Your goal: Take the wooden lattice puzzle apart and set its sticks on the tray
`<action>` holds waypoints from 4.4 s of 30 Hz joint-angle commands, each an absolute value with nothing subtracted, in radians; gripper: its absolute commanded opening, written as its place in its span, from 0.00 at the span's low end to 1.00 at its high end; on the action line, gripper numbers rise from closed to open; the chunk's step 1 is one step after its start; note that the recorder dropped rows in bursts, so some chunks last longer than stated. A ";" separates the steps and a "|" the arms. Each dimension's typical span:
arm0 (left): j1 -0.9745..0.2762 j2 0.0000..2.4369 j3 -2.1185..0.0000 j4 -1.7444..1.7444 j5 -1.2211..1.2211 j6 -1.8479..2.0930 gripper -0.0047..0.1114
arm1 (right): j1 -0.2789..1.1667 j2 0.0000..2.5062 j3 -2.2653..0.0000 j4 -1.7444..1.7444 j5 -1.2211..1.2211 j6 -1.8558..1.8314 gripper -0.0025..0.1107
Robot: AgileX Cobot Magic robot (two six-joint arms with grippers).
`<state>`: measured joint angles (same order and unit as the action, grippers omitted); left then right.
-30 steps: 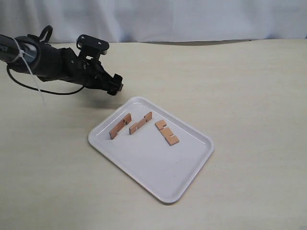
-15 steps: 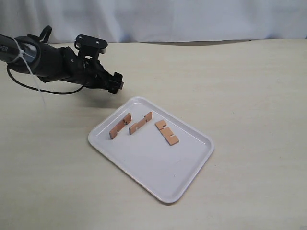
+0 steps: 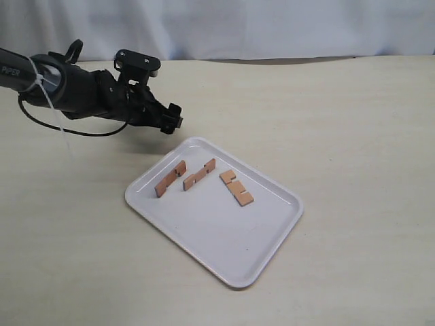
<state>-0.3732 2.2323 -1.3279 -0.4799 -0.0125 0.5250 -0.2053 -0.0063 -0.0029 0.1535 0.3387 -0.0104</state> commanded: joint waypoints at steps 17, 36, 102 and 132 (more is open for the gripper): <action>-0.374 2.201 -1.332 -0.453 -0.006 0.529 0.04 | -0.203 0.000 0.000 0.154 0.339 -0.010 0.07; -0.733 2.065 -1.388 -0.398 0.744 0.725 0.04 | -0.203 0.000 0.000 0.154 0.339 -0.010 0.07; -0.135 1.416 -1.261 0.089 0.960 0.076 0.04 | -0.203 0.000 0.000 0.154 0.339 -0.010 0.07; -0.076 0.000 -0.463 0.051 0.129 -0.031 0.04 | -0.203 0.000 0.000 0.154 0.339 -0.010 0.07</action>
<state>-0.0712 0.0168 -0.4885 0.0457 0.1641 -0.0220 -0.2053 -0.0063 -0.0029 0.1535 0.3387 -0.0104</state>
